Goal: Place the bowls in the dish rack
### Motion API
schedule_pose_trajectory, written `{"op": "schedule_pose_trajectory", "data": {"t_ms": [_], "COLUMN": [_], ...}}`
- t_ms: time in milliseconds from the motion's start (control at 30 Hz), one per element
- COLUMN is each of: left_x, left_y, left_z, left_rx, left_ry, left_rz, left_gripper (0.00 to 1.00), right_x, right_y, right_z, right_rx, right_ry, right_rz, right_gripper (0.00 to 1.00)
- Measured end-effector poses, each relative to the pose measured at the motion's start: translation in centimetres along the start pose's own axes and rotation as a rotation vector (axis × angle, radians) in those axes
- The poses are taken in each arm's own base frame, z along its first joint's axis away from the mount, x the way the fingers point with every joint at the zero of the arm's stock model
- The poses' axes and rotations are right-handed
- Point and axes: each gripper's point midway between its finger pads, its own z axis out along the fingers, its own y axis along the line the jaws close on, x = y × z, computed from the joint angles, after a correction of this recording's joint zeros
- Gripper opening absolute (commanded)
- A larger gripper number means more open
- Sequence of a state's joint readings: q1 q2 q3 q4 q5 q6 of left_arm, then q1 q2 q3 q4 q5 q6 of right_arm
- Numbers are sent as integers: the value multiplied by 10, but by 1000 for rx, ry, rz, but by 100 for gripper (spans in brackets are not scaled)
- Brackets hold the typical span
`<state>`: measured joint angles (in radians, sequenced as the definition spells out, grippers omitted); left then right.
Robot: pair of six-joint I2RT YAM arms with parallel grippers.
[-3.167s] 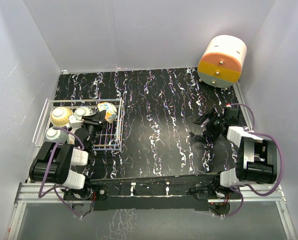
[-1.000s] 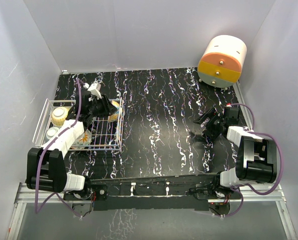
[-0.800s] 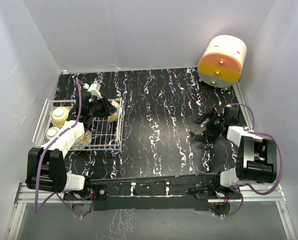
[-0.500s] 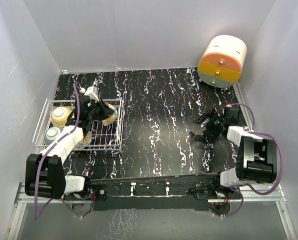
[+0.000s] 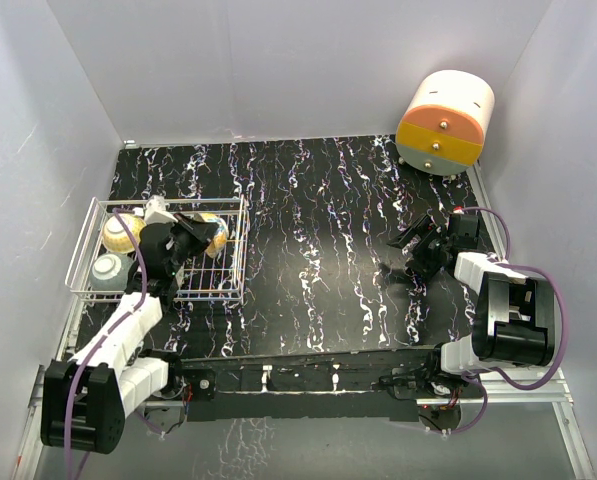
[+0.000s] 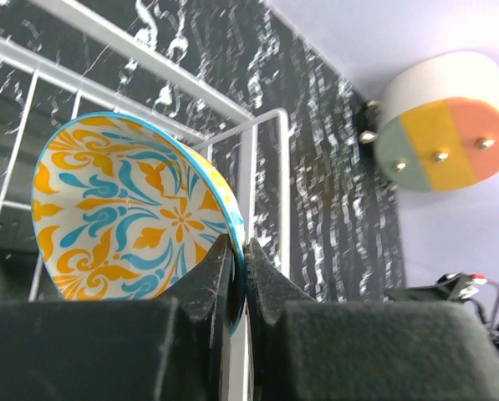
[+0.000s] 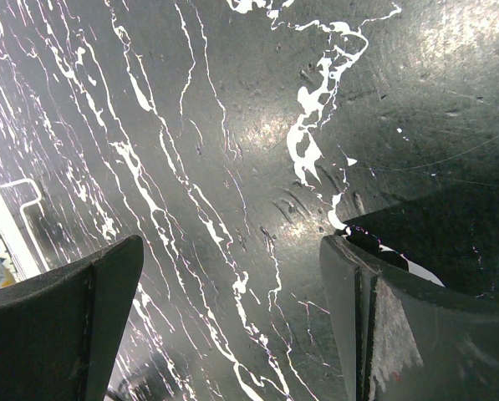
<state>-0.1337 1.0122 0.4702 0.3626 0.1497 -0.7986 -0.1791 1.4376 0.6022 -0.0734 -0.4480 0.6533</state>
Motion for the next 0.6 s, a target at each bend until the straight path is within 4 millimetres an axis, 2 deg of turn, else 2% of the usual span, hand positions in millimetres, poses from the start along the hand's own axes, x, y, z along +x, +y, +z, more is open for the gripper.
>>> {"op": "schedule_pose_trajectory", "data": {"t_ms": [133,267,600], "left_x": [-22,-35,-27], "left_y": [-19,-27,-6], "left_z": [-5,-10,1], "left_rx": [82,145,172], "left_ry": [-117,-211,-281], "left_rz": [-55,-90,-170], "left_gripper": [0,0,0], "right_x": [0,0,-1], "right_y": [0,0,0], "right_z": [0,0,0], "right_rx": [0,0,5], "right_ry": [0,0,0], "right_rz": [0,0,-3], "right_gripper": [90,90,90]}}
